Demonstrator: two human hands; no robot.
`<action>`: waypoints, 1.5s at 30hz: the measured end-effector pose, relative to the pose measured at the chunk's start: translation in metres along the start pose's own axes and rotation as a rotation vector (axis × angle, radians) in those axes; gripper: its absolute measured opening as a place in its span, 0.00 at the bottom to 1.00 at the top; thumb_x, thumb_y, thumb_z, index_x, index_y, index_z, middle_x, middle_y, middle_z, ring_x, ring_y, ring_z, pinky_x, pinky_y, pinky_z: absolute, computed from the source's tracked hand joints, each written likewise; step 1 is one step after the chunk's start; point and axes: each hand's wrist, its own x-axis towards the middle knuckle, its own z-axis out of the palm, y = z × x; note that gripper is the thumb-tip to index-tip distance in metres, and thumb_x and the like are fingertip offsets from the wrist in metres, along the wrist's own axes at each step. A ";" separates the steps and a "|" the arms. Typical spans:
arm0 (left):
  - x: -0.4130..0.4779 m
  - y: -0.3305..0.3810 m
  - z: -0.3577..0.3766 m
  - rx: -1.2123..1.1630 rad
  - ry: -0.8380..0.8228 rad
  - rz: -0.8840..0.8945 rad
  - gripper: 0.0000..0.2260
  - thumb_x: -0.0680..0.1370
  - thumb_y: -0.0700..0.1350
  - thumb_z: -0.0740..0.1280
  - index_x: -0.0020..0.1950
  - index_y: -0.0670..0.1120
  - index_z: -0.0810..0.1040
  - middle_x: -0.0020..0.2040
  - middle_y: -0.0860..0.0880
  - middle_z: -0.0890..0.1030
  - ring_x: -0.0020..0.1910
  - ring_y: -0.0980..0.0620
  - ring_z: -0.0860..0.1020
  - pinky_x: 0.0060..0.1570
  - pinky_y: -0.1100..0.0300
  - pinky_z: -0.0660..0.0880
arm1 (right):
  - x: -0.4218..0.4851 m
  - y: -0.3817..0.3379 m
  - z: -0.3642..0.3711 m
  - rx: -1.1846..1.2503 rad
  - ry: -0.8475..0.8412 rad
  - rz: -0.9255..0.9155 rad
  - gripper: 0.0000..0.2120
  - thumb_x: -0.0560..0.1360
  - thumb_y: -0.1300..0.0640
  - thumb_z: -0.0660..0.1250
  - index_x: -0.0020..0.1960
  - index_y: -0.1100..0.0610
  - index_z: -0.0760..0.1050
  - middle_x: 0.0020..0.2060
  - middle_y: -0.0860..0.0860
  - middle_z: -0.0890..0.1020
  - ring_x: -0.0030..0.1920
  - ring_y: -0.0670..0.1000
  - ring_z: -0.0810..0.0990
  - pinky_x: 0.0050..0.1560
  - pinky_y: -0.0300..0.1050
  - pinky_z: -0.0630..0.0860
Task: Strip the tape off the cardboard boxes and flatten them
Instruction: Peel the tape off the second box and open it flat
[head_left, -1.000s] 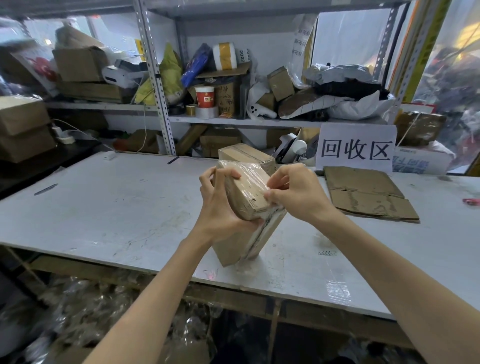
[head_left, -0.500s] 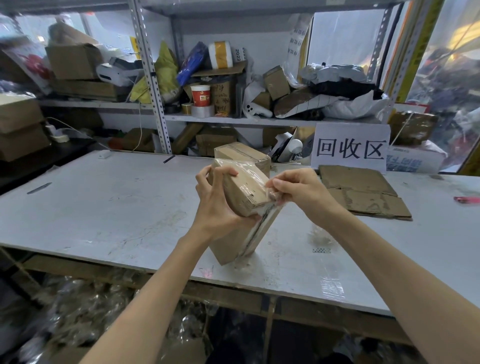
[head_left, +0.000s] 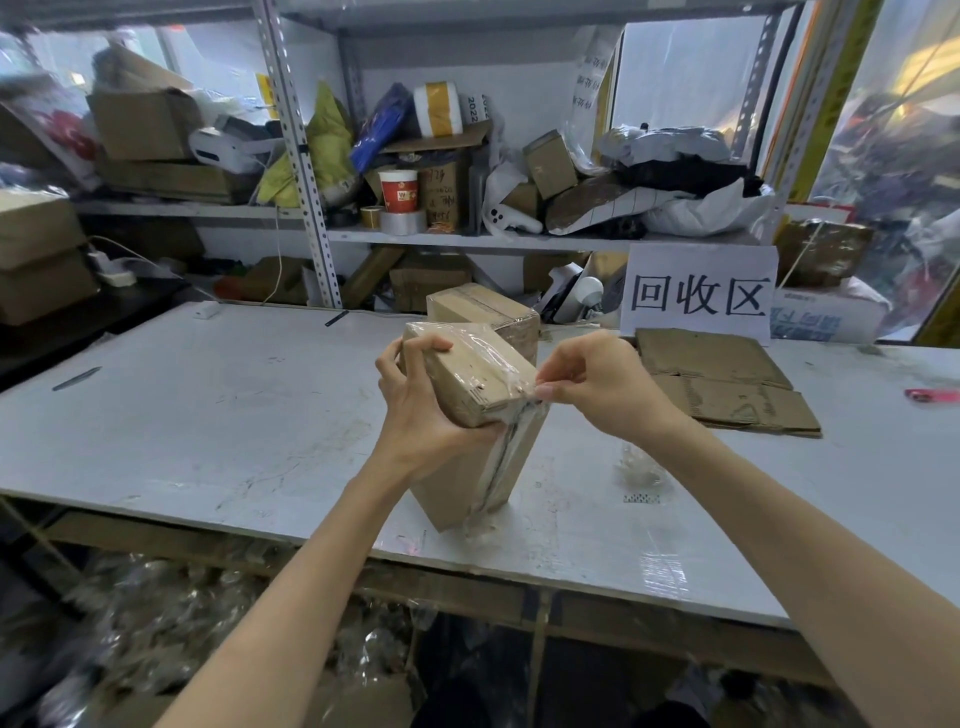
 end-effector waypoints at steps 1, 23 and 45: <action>0.001 0.000 0.000 0.000 0.001 0.001 0.39 0.54 0.61 0.76 0.59 0.63 0.60 0.66 0.52 0.57 0.71 0.45 0.61 0.70 0.52 0.69 | -0.001 -0.001 0.002 -0.037 0.026 -0.011 0.04 0.69 0.61 0.75 0.41 0.59 0.81 0.35 0.54 0.83 0.38 0.51 0.81 0.43 0.45 0.80; 0.006 0.008 0.015 0.100 0.090 -0.025 0.43 0.51 0.67 0.75 0.59 0.56 0.61 0.66 0.48 0.57 0.66 0.44 0.60 0.66 0.48 0.69 | 0.003 -0.008 0.017 0.109 0.186 0.103 0.14 0.71 0.47 0.73 0.48 0.57 0.79 0.46 0.51 0.78 0.45 0.49 0.77 0.42 0.40 0.74; 0.025 0.008 0.013 0.114 -0.093 -0.087 0.42 0.51 0.60 0.76 0.59 0.54 0.60 0.61 0.51 0.55 0.63 0.46 0.61 0.67 0.51 0.69 | 0.003 0.005 0.004 0.497 -0.035 0.231 0.02 0.75 0.64 0.69 0.43 0.60 0.79 0.37 0.55 0.81 0.34 0.45 0.78 0.32 0.33 0.74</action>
